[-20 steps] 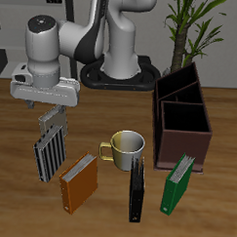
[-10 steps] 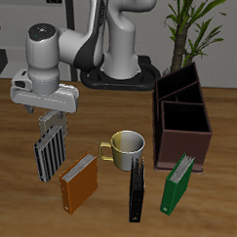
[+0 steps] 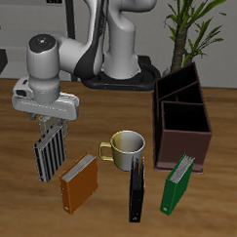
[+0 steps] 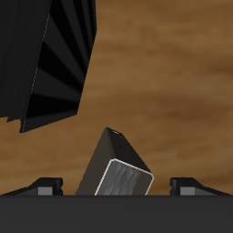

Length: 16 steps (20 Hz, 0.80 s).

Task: Place the yellow book into the left desk caddy's front compartment and place the orange book into the left desk caddy's left compartment and place the black book into the left desk caddy's back compartment

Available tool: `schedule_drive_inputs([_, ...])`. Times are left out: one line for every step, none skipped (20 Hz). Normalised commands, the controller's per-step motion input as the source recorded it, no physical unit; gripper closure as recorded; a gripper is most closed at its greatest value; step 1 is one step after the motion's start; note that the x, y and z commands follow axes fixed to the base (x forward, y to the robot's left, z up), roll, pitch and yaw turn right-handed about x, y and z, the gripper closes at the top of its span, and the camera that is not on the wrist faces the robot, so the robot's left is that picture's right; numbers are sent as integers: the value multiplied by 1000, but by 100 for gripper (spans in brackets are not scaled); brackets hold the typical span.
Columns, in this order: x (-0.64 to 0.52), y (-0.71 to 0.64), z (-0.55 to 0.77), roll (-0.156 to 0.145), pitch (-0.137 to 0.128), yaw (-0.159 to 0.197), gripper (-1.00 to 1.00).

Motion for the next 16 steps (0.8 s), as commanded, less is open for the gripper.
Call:
schedule_drive_inputs([55,166,-123,56,30,35,100])
schedule_drive_inputs([7,-14,28,-59,-6,-14,100])
schedule_drive_inputs([14,245,-17,50,14,-4,100])
schedule_drive_inputs([38,-18,11,0,0,0,100])
schedule_drive_inputs([-99,302,251,20,-24,-50,100])
schedule_drive_inputs([-25,27,192,-20,-22,27,100])
schedule_drive_inputs([-45,-94,244,-74,-7,-81,100])
schedule_drive_inputs([-27,136,272,37,-47,39,100])
schedule_drive_inputs([-43,-99,280,-95,-6,-10,100])
schedule_drive_inputs([-97,71,356,-20,-55,-56,100])
schedule_drive_inputs([4,74,255,38,-33,75,100])
schedule_drive_inputs([-87,-16,323,-84,1,-2,100])
schedule_drive_inputs([-114,197,375,-25,-19,-68,100])
schedule_drive_inputs([-59,424,355,43,-51,94,100])
schedule_drive_inputs([-328,954,1020,-53,-91,128,100])
schedule_drive_inputs([-104,208,364,-32,-12,-15,100])
